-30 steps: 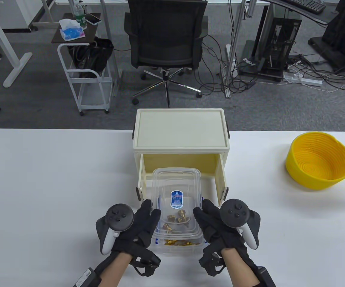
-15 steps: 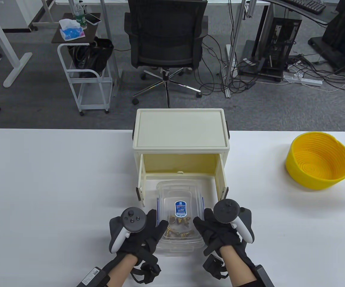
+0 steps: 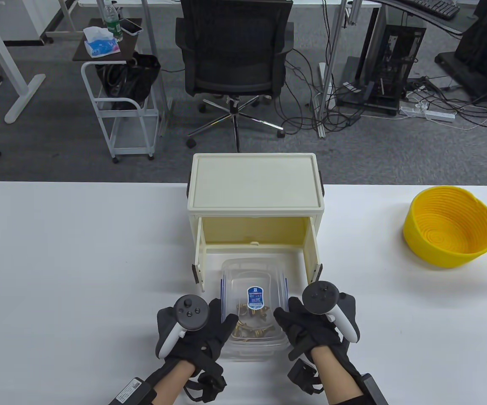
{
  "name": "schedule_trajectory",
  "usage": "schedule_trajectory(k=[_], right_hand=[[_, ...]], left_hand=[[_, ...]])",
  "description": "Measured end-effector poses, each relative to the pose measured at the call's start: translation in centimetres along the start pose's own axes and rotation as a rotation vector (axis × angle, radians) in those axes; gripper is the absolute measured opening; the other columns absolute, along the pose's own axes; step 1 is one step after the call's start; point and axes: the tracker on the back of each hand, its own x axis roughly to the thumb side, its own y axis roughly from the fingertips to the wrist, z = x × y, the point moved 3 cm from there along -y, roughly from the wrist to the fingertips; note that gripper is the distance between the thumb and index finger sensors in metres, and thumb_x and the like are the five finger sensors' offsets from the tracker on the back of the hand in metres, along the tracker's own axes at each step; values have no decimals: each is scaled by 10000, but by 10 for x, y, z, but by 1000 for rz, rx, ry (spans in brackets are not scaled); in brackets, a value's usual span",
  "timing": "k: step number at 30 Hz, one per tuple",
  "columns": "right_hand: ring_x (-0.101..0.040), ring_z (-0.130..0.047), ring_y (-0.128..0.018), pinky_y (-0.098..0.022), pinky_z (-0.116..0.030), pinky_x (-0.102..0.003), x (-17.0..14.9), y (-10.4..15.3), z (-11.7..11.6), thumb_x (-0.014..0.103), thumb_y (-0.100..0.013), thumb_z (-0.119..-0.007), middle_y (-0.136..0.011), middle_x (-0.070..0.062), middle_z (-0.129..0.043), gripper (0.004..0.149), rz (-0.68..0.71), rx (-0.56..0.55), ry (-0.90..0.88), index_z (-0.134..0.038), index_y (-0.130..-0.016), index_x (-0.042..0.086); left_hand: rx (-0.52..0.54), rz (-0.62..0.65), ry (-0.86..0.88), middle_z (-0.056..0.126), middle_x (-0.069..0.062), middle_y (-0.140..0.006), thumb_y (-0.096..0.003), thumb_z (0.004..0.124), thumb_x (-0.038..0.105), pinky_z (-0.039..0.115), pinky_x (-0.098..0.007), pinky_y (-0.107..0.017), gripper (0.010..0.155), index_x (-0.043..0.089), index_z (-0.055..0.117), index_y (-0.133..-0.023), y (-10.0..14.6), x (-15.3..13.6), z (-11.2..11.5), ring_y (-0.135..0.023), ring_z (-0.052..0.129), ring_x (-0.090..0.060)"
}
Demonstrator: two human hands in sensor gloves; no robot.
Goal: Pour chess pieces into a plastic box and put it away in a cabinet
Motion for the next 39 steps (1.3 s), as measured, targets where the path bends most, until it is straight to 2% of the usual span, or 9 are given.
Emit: schedule_trajectory(k=[11,15,18,21,25,28,30,33,39], right_hand=[[-655,-604,-863,-617,-659,-659,-3,0,1,397,-678,-607,-1022,-444,-542,717,-17,17,-10,-391,-1113,-131],[-650,-612,-861,-617,-663,-654,-5,2,7,409,-679,-603,-1021,-440,-547,723,-16,-8,-42,-388,-1113,-128],[-647,-623,-856,-613,-670,-650,-11,3,14,416,-679,-605,-1017,-439,-556,731,-24,-34,-91,-386,-1112,-130],[-641,-632,-853,-612,-674,-645,-21,1,17,424,-678,-605,-1013,-438,-561,739,-36,-30,-161,-383,-1112,-131],[-637,-631,-854,-612,-675,-642,-34,-4,13,426,-679,-604,-1012,-437,-562,743,-54,16,-281,-378,-1111,-134],[-630,-629,-857,-613,-675,-640,-44,-9,7,431,-679,-600,-1012,-438,-557,749,-79,63,-331,-369,-1111,-136],[-605,-655,-842,-607,-689,-626,-47,-10,8,436,-678,-601,-1003,-429,-575,754,-75,52,-360,-370,-1107,-140],[-597,-682,-831,-596,-708,-616,-50,-10,7,448,-676,-601,-995,-425,-595,765,-79,61,-391,-376,-1106,-143],[-562,-753,-784,-557,-758,-584,-52,-14,1,510,-664,-603,-969,-407,-648,827,-82,102,-432,-374,-1101,-153]], left_hand=[[-14,-11,-34,469,-309,-1158,-603,564,526,617,-628,-694,739,42,369,-1126,0,-1,1,-1010,579,-528],[97,20,-61,453,-310,-1160,-598,574,519,610,-632,-697,739,46,361,-1125,6,5,-9,-1013,568,-532],[270,112,-160,460,-292,-1163,-589,603,504,608,-631,-705,725,61,387,-1121,14,16,-21,-1019,574,-518],[318,267,-287,463,-231,-1190,-580,630,495,578,-641,-731,688,120,437,-1124,20,31,-25,-1058,554,-483],[265,446,-467,459,-153,-1218,-577,637,469,529,-652,-763,610,199,520,-1111,23,45,-15,-1108,488,-436],[225,479,-600,488,-123,-1218,-574,640,453,533,-646,-770,582,222,545,-1100,23,49,-6,-1117,508,-405],[200,479,-640,486,-117,-1219,-574,638,441,531,-640,-774,577,222,545,-1099,21,48,0,-1117,509,-397],[166,472,-658,475,-114,-1219,-579,590,444,539,-632,-775,569,222,541,-1100,18,45,5,-1115,501,-396],[142,457,-595,451,-115,-1217,-582,580,434,542,-634,-770,567,211,523,-1101,15,41,6,-1108,493,-404]])
